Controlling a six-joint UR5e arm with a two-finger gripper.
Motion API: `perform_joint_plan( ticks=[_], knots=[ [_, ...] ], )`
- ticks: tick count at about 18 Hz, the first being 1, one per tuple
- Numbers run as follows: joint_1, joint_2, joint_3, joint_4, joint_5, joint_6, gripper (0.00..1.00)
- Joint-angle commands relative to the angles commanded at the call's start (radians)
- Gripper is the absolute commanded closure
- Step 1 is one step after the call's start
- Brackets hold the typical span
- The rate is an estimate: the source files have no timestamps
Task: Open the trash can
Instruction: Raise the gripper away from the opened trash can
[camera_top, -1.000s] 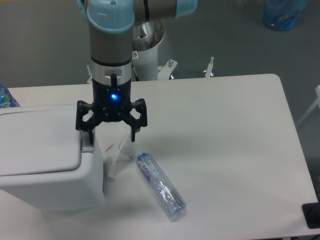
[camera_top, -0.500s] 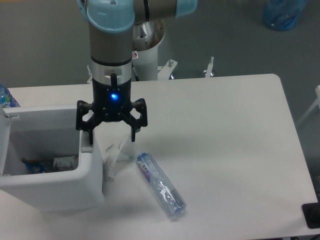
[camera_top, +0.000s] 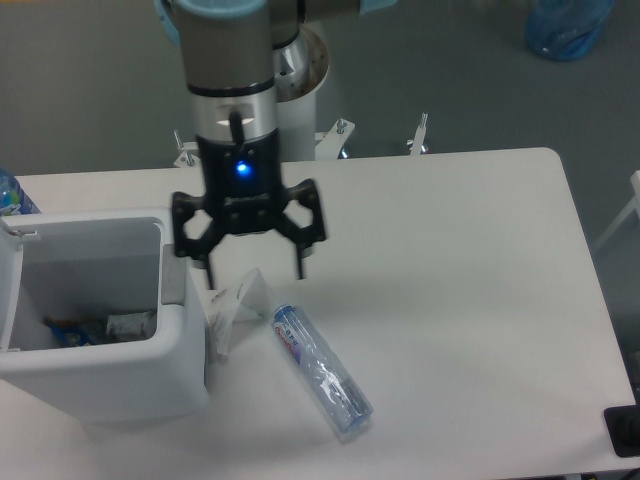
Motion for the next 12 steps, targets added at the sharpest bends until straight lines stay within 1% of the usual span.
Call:
perform_joint_plan(
  ticks=[1,3,5,8,12],
  knots=[
    [0.006,0.002,-0.006,-0.003,0.02,0.032,0.0],
    [0.012,0.002,-0.021,-0.008,0.124,0.1,0.0],
    [0.04,0.003,-0.037,-0.011,0.21,0.169,0.0],
    [0.086,0.003,-0.043,-0.012,0.219,0.287,0.0],
    [0.13,0.012,-0.066,-0.023,0.216,0.399,0.0]
  ],
)
